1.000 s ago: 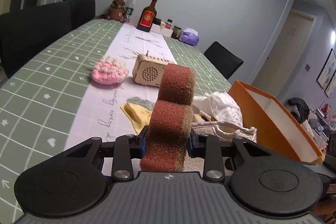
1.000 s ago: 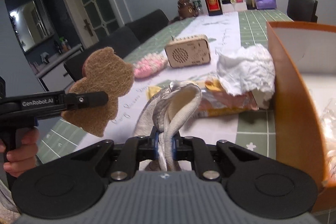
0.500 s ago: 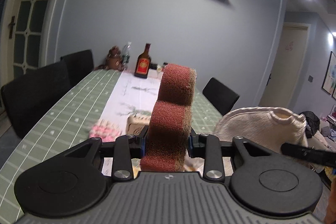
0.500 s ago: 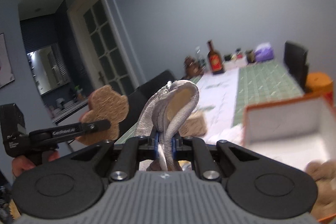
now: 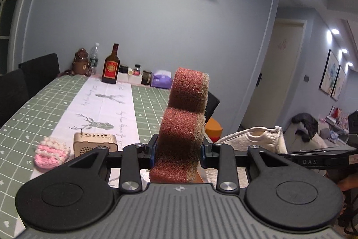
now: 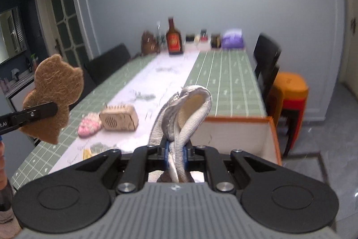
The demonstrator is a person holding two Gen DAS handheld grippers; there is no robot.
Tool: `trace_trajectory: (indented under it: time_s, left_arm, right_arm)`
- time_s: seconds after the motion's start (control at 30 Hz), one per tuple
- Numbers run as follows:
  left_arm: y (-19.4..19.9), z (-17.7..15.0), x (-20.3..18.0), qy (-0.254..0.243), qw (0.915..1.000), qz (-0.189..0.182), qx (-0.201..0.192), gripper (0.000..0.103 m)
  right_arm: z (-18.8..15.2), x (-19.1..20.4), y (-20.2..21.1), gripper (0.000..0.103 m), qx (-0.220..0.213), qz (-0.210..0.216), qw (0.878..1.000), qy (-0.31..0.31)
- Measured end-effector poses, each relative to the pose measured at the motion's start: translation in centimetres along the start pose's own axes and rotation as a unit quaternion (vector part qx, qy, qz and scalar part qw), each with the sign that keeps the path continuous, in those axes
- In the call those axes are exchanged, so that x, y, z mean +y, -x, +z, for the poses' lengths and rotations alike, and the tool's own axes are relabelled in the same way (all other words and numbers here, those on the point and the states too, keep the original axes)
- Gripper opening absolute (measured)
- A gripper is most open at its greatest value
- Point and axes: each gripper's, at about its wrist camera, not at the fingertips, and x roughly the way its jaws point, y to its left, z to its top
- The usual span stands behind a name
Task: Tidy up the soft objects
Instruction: 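Carry the sponge and the white pad over to the shoebox with both grippers, then lower the white pad into the shoebox and open the right gripper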
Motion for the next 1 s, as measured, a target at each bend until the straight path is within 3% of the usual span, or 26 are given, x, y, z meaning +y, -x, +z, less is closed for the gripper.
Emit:
trace_trajectory:
  time_s: [0.4, 0.53, 0.73, 0.87, 1.0]
  left_arm:
    - [-7.9, -2.9, -2.1, -0.001, 0.9954, 0.024, 0.092, 0.038]
    - [-9.0, -3.1, -2.2, -0.002, 0.9939, 0.037, 0.104, 0.038]
    - [-9.9, -3.1, -2.5, -0.016, 0.9923, 0.053, 0.111, 0.038]
    - [-10.6, -3.1, -2.4, -0.018, 0.9911, 0.055, 0.120, 0.038]
    - [-11.1, -3.2, -2.5, -0.026, 0.9899, 0.062, 0.125, 0.038]
  right_arm:
    - [0.2, -4.3, -10.6, 0.010, 0.112, -0.004, 0.993, 0.034]
    - [-0.4, -4.5, -13.8, 0.010, 0.146, -0.010, 0.988, 0.058]
    - [-1.8, -4.4, -17.3, 0.010, 0.188, -0.061, 0.972, 0.127]
    - [-2.2, -5.3, -18.3, 0.010, 0.200, -0.047, 0.972, 0.109]
    - [-2.8, -5.5, -19.2, 0.010, 0.206, -0.065, 0.969, 0.116]
